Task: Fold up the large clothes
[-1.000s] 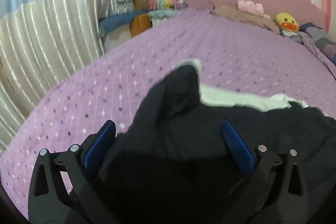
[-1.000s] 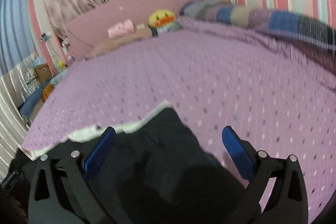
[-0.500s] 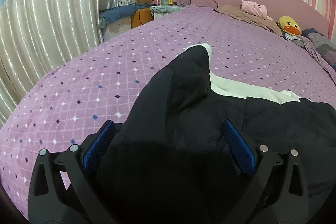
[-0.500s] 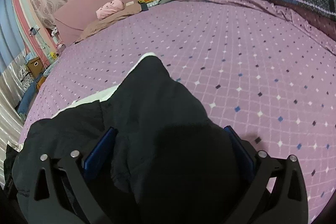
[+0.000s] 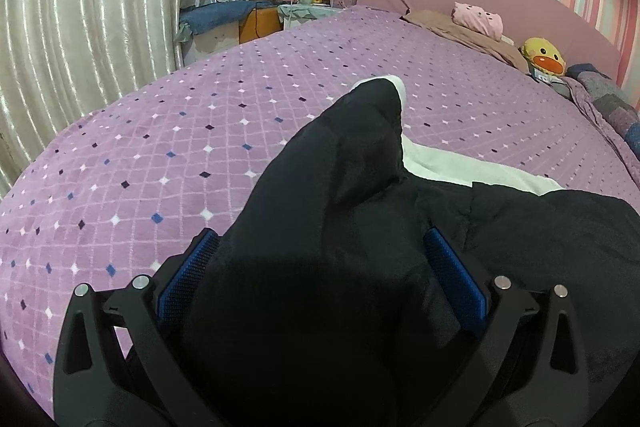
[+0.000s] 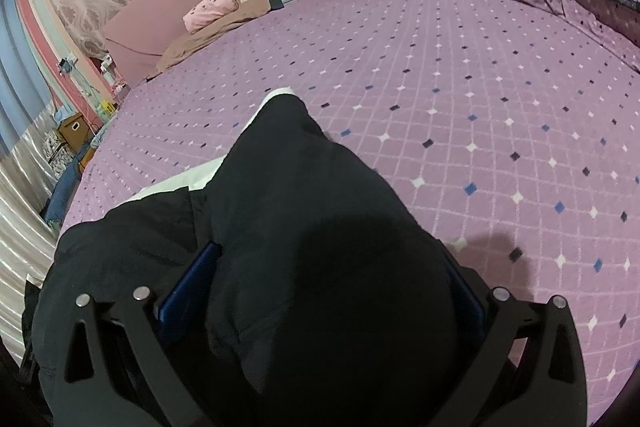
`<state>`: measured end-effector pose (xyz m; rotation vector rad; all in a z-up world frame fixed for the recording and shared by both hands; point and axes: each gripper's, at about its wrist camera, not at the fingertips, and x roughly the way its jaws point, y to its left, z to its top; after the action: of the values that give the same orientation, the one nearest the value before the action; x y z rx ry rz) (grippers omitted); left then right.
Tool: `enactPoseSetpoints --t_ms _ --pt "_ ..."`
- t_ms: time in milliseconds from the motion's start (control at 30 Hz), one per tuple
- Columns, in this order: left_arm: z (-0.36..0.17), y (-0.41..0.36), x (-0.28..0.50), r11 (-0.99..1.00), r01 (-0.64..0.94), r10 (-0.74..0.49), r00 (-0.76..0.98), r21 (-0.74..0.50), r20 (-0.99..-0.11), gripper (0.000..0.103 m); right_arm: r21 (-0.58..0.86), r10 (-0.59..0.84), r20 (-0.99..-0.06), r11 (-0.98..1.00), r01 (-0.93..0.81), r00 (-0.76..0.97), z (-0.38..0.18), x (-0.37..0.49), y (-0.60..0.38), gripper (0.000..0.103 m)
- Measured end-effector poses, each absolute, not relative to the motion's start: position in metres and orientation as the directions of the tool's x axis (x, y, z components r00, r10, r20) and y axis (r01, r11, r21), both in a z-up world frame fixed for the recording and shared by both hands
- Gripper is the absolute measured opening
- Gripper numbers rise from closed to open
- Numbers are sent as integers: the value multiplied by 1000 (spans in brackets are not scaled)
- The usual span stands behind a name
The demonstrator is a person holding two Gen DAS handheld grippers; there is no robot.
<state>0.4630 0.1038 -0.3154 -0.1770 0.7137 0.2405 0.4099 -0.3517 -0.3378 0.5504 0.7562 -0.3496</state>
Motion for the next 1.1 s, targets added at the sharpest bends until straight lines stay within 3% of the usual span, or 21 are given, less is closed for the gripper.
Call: enactPoseSetpoints --t_ms 567,1100 --pt "-323 104 468 957 -257 103 731 -132 -675 100 417 -42 -711 779 469 702 -345 410 -363 102" --pt "-323 109 459 956 -228 53 752 -184 -657 100 567 47 -617 719 402 785 -359 400 -378 102"
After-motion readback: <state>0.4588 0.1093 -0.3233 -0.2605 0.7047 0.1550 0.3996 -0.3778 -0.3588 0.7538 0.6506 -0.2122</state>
